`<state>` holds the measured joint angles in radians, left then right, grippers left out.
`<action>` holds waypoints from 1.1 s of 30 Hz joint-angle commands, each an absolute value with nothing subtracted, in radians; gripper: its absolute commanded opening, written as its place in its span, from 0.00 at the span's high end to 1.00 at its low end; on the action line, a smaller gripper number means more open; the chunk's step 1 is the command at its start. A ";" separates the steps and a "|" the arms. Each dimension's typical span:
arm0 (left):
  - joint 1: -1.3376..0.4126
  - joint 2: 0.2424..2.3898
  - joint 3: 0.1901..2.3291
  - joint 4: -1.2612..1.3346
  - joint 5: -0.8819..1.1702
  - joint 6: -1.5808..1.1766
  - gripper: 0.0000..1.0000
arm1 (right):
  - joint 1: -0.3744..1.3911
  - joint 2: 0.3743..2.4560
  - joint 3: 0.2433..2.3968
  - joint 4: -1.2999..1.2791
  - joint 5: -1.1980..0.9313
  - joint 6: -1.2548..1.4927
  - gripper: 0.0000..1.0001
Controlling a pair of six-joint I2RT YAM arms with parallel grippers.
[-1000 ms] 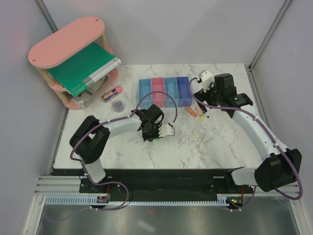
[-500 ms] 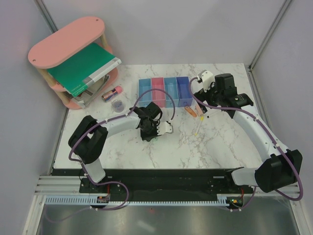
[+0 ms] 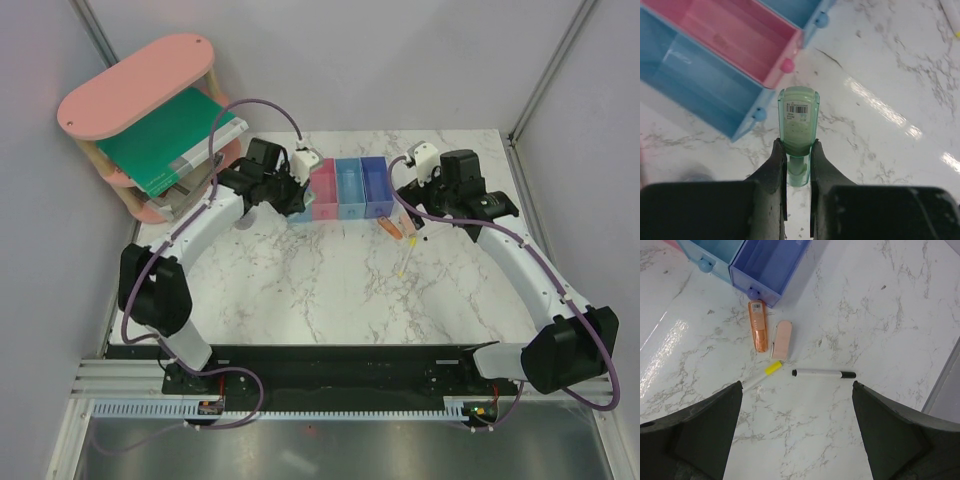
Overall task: Sort the stationery into containers
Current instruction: Pick up the stationery from the center of the board, then place the stationery in the storage box.
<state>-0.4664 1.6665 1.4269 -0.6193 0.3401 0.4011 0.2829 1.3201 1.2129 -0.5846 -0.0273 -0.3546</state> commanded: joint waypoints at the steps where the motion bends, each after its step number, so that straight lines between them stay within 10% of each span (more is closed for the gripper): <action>1: -0.397 1.695 1.475 -0.447 0.310 0.209 0.98 | 0.275 1.292 1.209 -0.538 -0.006 -0.333 0.02; 29: -0.310 2.121 1.723 -0.318 0.261 0.049 0.98 | 0.242 1.578 1.120 -0.391 -0.322 -0.285 0.06; 33: -0.310 2.135 1.726 -0.319 0.267 0.067 0.84 | 0.247 1.614 1.149 -0.391 -0.357 -0.295 0.06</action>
